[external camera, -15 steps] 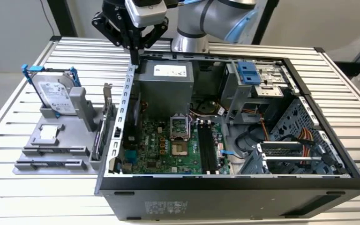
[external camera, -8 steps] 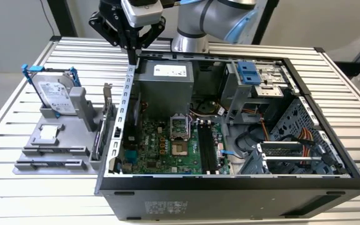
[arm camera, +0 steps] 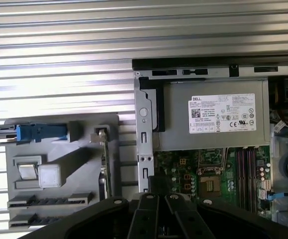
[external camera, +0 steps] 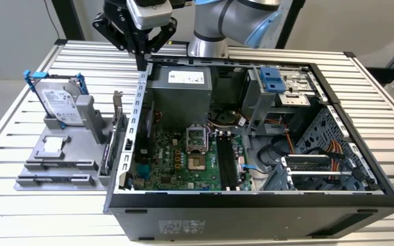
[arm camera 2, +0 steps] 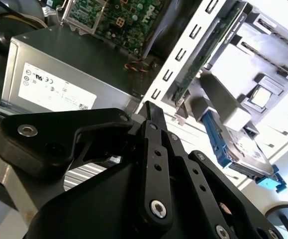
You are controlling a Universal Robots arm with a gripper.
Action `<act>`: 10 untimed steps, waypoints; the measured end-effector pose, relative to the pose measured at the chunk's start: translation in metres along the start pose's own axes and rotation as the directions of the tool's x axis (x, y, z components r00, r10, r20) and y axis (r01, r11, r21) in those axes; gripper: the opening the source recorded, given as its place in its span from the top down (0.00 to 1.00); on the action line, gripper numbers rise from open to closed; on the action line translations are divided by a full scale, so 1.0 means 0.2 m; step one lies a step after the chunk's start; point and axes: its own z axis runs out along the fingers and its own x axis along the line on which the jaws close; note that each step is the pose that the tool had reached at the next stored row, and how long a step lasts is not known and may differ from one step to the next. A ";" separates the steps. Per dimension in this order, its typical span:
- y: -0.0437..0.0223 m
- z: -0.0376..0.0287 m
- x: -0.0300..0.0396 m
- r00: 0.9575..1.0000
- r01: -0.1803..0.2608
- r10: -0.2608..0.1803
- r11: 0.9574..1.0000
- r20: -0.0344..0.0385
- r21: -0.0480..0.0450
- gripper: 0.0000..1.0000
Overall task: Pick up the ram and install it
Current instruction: 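Reach for the ram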
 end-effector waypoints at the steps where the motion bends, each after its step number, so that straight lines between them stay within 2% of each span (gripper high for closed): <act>1: 0.000 0.000 0.004 1.000 0.000 0.000 1.000 0.000 0.000 1.00; 10: -0.003 -0.001 0.046 1.000 0.000 0.000 1.000 0.000 0.000 1.00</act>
